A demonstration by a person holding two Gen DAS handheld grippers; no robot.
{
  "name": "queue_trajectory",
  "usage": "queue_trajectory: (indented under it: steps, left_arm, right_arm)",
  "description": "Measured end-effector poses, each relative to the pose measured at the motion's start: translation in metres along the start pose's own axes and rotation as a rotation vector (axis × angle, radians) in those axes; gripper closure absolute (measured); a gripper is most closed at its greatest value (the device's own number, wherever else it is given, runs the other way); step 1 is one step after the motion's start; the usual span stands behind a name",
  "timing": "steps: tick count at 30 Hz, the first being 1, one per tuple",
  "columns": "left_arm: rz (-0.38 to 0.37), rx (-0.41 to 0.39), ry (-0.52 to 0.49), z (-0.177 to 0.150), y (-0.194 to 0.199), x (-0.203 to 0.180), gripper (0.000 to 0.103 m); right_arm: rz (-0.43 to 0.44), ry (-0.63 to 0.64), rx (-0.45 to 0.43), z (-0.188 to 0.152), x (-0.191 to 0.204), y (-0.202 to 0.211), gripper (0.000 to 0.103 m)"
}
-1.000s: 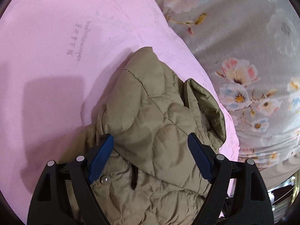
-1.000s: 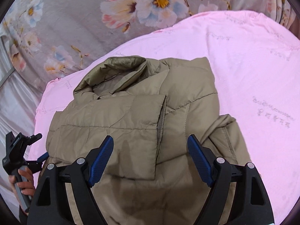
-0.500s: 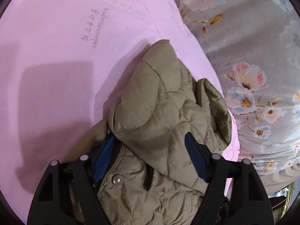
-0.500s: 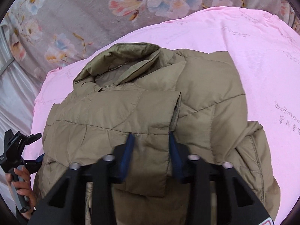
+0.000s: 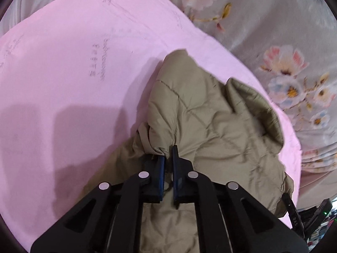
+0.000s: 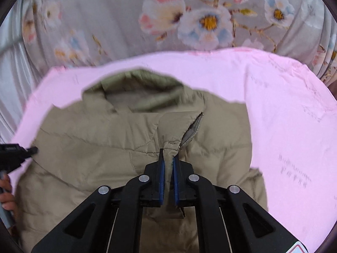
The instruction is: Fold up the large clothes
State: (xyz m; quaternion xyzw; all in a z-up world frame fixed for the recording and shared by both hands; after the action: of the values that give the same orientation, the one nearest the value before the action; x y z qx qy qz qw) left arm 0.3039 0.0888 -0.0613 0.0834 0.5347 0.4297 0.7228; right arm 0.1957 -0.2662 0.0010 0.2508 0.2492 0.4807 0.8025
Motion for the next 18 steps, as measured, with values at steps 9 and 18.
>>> queue_trajectory:
  steps: [9, 18]
  left_arm:
    - [0.107, -0.038, -0.166, -0.011, -0.012, -0.008, 0.096]
    - [0.284, -0.106, -0.386, -0.016, 0.036, -0.053, 0.058]
  right_arm:
    - [-0.046, 0.071, 0.046, -0.028, 0.012, -0.03, 0.095]
    - [-0.021, -0.007, 0.001, -0.013, -0.016, 0.016, 0.076]
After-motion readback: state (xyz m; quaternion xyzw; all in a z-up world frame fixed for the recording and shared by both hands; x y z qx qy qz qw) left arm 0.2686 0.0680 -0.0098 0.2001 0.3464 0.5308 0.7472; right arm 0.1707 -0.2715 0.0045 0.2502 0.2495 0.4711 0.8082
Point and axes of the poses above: each gripper's, at about its wrist camera, not at the fingertips, and y roughly against the way its jaws point, x to its left, z to its top, the point moved 5 cm from there along -y, roughly the way its jaws point, and after that the axes turned 14 degrees about -z, right-handed, at the moved point
